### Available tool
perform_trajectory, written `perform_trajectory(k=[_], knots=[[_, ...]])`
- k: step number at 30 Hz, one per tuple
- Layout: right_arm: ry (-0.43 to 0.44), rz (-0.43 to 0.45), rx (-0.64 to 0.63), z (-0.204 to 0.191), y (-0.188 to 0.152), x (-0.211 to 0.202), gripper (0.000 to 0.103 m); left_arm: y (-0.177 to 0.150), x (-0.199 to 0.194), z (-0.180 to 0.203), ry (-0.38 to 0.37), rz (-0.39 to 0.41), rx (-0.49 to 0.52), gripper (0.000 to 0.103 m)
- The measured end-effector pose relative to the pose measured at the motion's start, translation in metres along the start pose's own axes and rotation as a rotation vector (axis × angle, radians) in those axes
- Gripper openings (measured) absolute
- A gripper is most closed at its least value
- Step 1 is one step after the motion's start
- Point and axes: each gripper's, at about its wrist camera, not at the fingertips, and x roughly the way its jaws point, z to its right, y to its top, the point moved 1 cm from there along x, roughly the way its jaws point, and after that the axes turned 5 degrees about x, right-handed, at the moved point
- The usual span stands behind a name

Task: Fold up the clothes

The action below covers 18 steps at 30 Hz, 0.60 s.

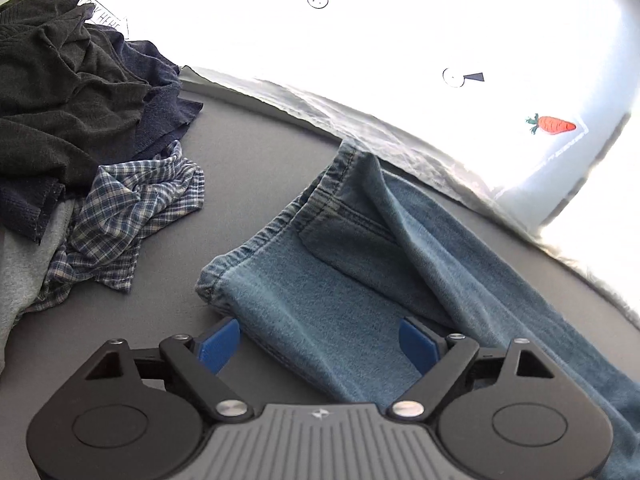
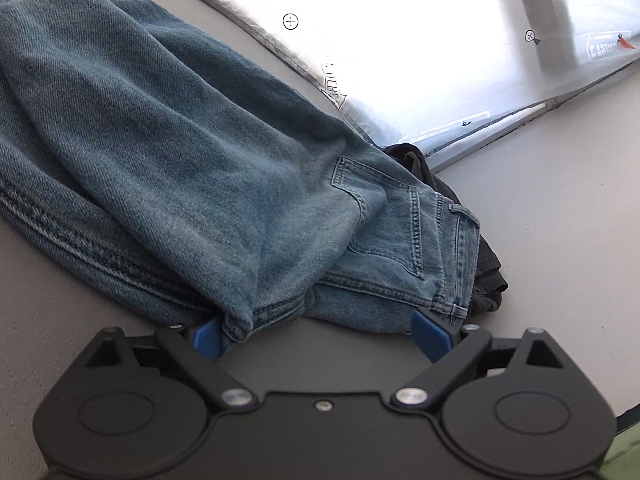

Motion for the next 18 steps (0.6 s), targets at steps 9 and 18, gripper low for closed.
perform_trajectory(k=[9, 18], knots=[[-0.028, 0.005, -0.030, -0.008, -0.002, -0.013, 0.096, 0.053, 0.066, 0.046, -0.077, 0.049, 0.002, 0.070], [-0.023, 0.009, -0.024, -0.004, -0.001, -0.010, 0.099, 0.059, 0.078, 0.031, -0.079, 0.088, -0.041, 0.002]])
